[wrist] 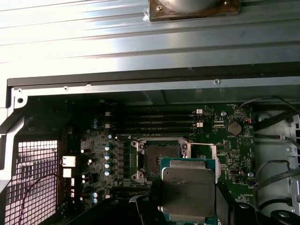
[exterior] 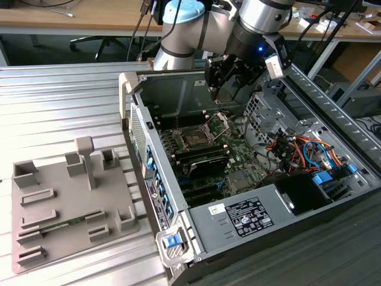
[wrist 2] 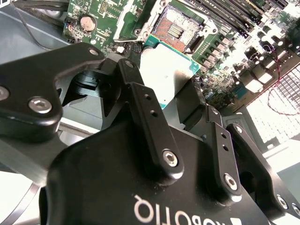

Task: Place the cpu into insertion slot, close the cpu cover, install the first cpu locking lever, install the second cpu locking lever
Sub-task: 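Place the cpu into insertion slot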

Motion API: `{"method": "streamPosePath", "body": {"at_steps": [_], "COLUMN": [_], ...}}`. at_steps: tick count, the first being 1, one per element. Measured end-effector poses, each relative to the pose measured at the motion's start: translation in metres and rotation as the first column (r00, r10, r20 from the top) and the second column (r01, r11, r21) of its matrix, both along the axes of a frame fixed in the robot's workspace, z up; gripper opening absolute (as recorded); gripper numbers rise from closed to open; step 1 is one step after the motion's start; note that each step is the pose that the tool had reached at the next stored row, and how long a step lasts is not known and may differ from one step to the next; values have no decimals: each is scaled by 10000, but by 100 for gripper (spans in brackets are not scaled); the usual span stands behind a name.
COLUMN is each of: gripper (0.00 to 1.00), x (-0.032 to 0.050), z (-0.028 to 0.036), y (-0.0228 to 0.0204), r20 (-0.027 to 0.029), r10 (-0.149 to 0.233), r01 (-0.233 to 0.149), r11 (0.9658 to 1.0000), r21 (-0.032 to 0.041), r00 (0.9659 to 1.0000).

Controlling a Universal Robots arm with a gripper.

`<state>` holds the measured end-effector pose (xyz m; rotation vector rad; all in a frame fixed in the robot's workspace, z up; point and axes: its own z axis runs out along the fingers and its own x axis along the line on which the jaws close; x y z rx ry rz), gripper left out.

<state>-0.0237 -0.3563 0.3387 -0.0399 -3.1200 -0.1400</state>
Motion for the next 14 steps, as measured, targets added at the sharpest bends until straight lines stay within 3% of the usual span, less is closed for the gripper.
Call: {"method": "streamPosePath", "body": {"at_steps": [14], "gripper": [54], "x": [0], "z": [-30], "y": [0], "r20": [0], "r10": [0], "r01": [0], "r11": [10000], "r21": [0], "r00": [10000]}}
